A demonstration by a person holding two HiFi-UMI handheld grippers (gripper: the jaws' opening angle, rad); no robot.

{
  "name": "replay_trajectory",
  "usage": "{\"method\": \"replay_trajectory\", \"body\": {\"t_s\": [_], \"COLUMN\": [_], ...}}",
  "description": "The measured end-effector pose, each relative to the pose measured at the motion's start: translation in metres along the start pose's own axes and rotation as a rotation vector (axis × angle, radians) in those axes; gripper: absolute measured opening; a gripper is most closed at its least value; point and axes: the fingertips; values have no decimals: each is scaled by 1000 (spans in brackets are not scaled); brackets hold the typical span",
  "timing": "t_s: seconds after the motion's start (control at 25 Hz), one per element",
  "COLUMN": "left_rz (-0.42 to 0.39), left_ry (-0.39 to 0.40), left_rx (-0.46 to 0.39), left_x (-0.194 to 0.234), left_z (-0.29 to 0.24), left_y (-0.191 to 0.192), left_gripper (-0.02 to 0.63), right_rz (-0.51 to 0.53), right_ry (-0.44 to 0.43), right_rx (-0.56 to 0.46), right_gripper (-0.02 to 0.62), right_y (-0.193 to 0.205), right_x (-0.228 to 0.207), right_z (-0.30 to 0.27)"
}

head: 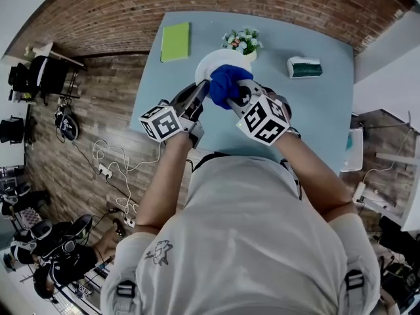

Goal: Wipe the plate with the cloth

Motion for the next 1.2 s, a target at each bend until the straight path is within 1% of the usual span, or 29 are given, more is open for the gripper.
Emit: {"method": "replay_trajectory", "body": {"t_s": [0.12,0.24,0.32,0.44,0.52,0.64,0.76,0.84,0.96,1.12,1.2], "left_rz": [-69,-163,-240,-381,-483,-632,-772,-882,-1093,-1375,-1477], "left_ry": [-21,-35,-43,-50,-55,-67,-79,-90,-100,-104,-111], "left_rx": [-24,-35,-40,-36,-35,-47,-77,-107,-155,-179,-201], "left_x": [3,4,3,-3,-8,-17,-26,-33,-47,-65,-73], "left_z": [5,12,17,17,16,14,15,16,17,14,13], "left_y": [-16,-25,-28,-30,-30,-33,-40,-48,-57,-50,-48], "left_gripper": [16,15,15,15,14,14,14,15,14,15,15], "right_rz": [-20,-35,-41,-22,8,42,79,117,156,204,219], "right_ry": [13,75,118,166,181,181,178,173,158,156,132], "right_rx": [39,53,43,18,-4,-56,-95,-108,-142,-180,-188], "right_gripper": [63,63,64,64,64,64,63,64,64,64,64], "right_y": [21,28,25,9,-10,-45,-77,-98,-128,-158,-167], "right_x": [-4,-27,-44,-63,-70,-73,-73,-70,-64,-56,-49], "right_z": [5,25,42,65,78,94,105,108,114,125,121]}}
Point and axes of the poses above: the fingertips, and each gripper's own axes: z backward along the fingers, x to its left, y out of its underside, and after that the axes turned 14 degrees about -y, right-handed
